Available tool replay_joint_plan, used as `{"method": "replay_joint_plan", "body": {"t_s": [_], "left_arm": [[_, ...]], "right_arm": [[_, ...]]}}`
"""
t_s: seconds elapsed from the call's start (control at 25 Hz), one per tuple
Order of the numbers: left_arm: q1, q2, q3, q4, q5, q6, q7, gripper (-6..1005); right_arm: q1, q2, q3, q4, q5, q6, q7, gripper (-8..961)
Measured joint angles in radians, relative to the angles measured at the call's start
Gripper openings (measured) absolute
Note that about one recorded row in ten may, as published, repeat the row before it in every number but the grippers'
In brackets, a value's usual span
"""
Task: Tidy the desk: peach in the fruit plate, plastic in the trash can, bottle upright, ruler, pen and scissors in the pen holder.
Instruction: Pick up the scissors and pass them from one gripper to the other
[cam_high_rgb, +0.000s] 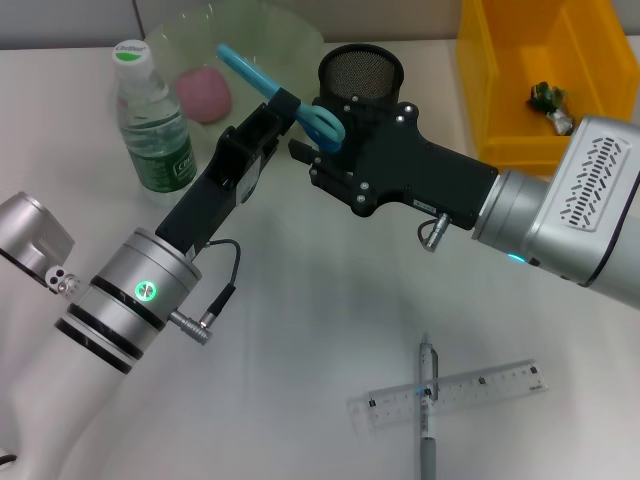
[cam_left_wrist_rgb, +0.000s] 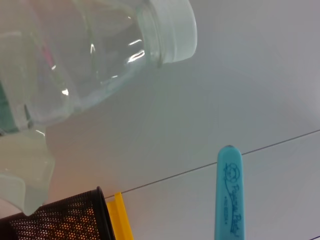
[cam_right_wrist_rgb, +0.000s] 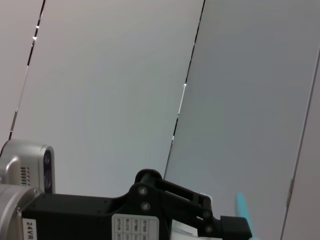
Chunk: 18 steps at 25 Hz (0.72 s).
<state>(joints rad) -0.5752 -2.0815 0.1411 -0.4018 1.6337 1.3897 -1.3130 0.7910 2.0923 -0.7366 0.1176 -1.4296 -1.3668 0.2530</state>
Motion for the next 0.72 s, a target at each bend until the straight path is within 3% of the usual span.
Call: {"method": "replay_joint_plan", "body": {"t_s": [0.4,0.72], "left_arm": [[0.001,0.0,-0.002,-0.001,0.012,0.0,-0.003,253],[0.005,0.0,-0.005,0.0,0.026,0.0,-0.006,253]], "right_arm": [[0.001,0.0,0.001,0.006,0.0,0.0,0.0,452],[0.001,0.0,0.006,0.013,0.0,0.0,0.0,359]]}}
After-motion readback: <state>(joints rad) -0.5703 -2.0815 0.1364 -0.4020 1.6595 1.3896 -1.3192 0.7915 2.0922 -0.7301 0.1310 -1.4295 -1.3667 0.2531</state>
